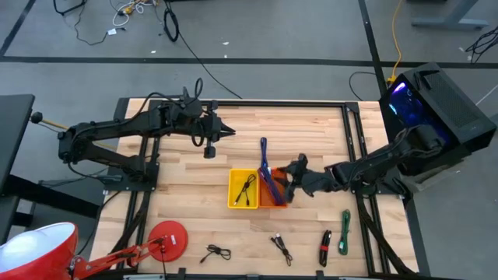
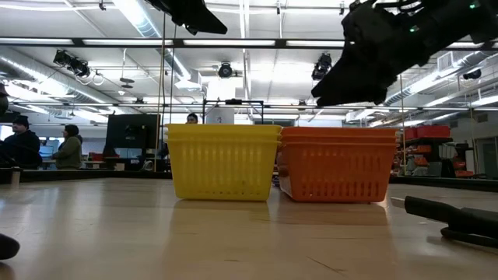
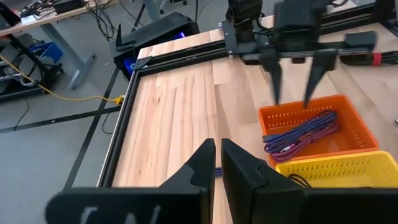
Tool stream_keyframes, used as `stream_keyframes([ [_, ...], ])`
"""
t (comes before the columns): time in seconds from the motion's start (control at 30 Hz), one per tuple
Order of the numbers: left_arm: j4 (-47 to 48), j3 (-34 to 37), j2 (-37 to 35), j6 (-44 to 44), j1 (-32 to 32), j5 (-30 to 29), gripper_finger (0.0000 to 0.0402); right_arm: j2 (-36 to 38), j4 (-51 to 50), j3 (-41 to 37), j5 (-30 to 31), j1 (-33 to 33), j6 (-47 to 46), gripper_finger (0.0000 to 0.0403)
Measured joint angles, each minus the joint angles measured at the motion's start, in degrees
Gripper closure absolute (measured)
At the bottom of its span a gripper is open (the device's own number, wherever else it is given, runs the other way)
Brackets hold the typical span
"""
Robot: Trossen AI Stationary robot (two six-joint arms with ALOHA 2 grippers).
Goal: Pick & Place USB Port
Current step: Put the blue patterned charger cable into the orange bin
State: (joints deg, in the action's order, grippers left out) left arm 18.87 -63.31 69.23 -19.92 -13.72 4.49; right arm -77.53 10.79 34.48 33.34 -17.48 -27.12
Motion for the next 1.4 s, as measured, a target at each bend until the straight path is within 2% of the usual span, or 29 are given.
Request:
stream_keyframes([
  [0.13,0.24,0.0,0.0,-0.27,0.0,-0.01,0.0369,2.43,-0.09,0.0,2.19,5.89,6.11,0.0213],
  [0.33,1.36,0.0,0.0,-2.23,0.0,-1.01,0.0369,3.7,1.95,0.0,-17.86,23.08,9.36,0.0222],
  [0.53,3.01,0.0,0.0,-3.38,-1.52,-1.89,0.0369,3.49,1.23,2.2,-29.21,35.15,14.48,0.023],
  [0.73,3.14,0.0,0.0,-4.54,-4.93,-0.3,0.0369,-0.95,-11.82,12.16,-26.39,36.98,21.66,0.0232],
  [1.0,6.49,0.0,-0.4,-4.78,-7.94,4.37,0.0369,-14.56,-23.37,25.34,-26.28,38.03,25.82,0.0232],
  [1.17,9.97,-0.02,-0.66,-4.83,-8.77,6.23,0.0369,-20.98,-24.62,26.19,-26.77,38.49,26.12,0.0232],
  [1.4,10.21,-0.02,-0.74,-4.96,-8.96,6.31,0.0369,-22.37,-22.8,26.35,-29.21,38.81,23.53,0.0232],
])
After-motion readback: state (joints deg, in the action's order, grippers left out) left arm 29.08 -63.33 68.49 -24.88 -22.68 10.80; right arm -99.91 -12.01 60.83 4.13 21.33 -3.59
